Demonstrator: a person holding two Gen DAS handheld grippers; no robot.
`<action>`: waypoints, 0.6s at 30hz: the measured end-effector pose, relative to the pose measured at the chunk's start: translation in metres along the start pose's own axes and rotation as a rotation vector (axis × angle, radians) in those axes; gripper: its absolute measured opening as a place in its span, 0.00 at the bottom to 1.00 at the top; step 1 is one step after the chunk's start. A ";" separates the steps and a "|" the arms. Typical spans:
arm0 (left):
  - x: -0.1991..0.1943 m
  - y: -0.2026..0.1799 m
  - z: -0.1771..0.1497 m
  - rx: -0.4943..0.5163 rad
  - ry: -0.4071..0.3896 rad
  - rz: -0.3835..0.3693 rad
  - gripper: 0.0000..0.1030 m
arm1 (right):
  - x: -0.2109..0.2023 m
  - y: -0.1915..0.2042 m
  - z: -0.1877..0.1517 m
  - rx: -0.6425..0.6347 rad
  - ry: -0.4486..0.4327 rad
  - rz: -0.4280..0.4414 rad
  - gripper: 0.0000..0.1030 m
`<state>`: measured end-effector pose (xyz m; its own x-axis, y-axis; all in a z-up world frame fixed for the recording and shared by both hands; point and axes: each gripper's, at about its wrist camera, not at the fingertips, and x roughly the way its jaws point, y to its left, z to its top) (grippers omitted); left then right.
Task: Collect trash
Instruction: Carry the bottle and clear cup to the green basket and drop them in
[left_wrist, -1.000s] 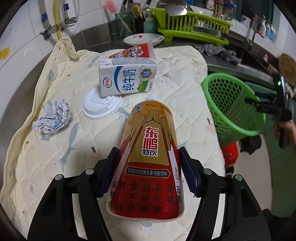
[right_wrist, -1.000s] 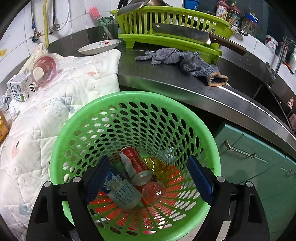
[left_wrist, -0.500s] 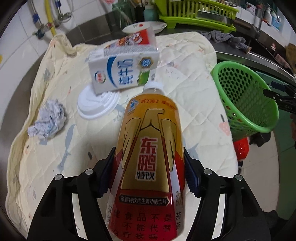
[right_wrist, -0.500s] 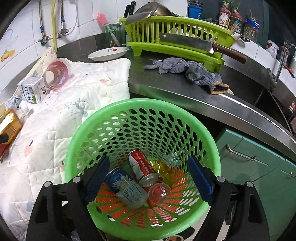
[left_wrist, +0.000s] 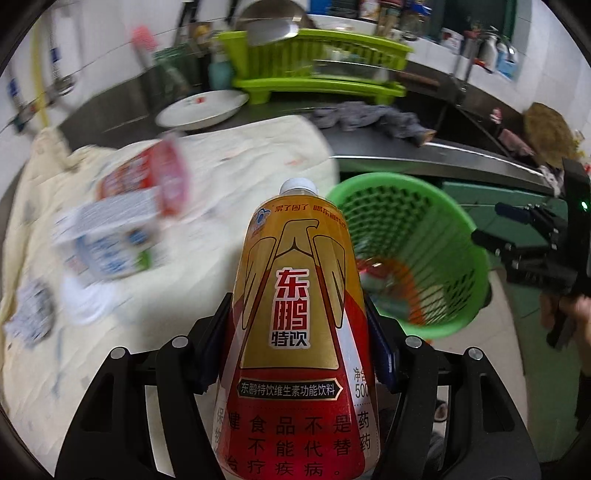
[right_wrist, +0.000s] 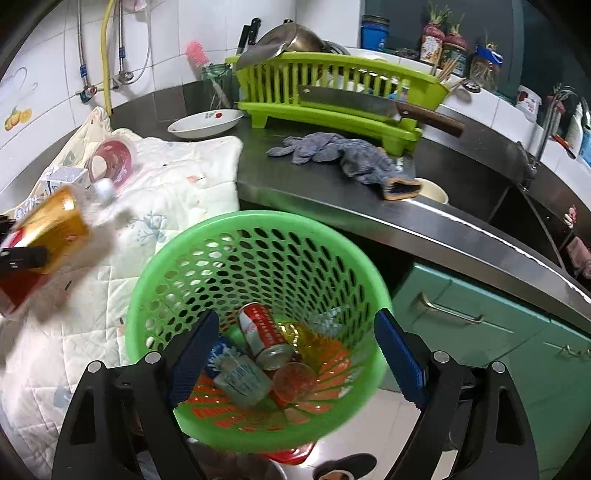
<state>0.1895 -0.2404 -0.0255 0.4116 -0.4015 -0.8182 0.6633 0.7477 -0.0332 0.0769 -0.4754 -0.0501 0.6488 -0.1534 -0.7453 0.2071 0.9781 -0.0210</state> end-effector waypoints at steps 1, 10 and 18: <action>0.009 -0.011 0.007 0.004 0.003 -0.011 0.62 | -0.002 -0.004 0.000 0.004 -0.004 -0.002 0.80; 0.075 -0.087 0.040 0.030 0.053 -0.098 0.62 | -0.018 -0.041 -0.011 0.030 -0.030 -0.042 0.81; 0.102 -0.122 0.053 0.018 0.051 -0.119 0.77 | -0.013 -0.061 -0.024 0.075 -0.011 -0.046 0.81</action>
<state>0.1833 -0.4008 -0.0750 0.2974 -0.4591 -0.8371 0.7171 0.6863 -0.1216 0.0379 -0.5296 -0.0555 0.6456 -0.1994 -0.7372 0.2905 0.9569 -0.0044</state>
